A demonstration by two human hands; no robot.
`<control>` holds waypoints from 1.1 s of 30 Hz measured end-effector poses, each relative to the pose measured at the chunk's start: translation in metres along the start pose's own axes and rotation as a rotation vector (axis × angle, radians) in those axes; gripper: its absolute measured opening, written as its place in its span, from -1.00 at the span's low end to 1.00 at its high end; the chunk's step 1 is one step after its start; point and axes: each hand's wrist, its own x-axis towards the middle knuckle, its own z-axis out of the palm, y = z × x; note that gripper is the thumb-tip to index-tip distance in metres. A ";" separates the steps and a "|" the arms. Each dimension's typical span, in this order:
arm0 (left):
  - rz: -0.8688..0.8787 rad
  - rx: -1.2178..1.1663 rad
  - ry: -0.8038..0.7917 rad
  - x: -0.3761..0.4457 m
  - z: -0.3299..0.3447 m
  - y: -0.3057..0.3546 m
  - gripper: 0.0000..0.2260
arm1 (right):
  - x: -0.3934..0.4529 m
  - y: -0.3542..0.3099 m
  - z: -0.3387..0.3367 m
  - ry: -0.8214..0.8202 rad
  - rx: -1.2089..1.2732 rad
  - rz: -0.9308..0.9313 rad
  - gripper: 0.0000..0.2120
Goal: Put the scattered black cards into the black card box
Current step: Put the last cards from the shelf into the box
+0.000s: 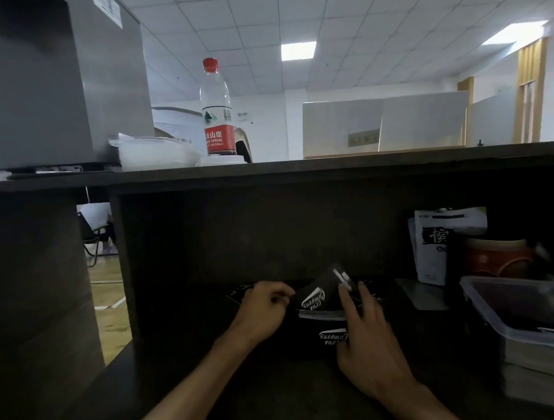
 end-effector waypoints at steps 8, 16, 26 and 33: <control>-0.297 -0.393 -0.130 -0.017 0.034 0.029 -0.78 | 0.002 0.002 0.004 -0.010 -0.056 -0.055 -0.32; -0.394 -0.410 0.019 -0.013 0.058 0.042 -0.71 | 0.010 -0.002 -0.003 -0.059 -0.103 -0.014 -0.39; -0.264 0.220 0.064 0.036 0.021 -0.031 -0.71 | 0.020 -0.009 0.012 -0.028 -0.086 -0.088 -0.48; -0.246 0.564 -0.142 0.045 0.037 -0.064 -0.60 | 0.021 -0.007 0.013 -0.012 -0.063 -0.125 -0.50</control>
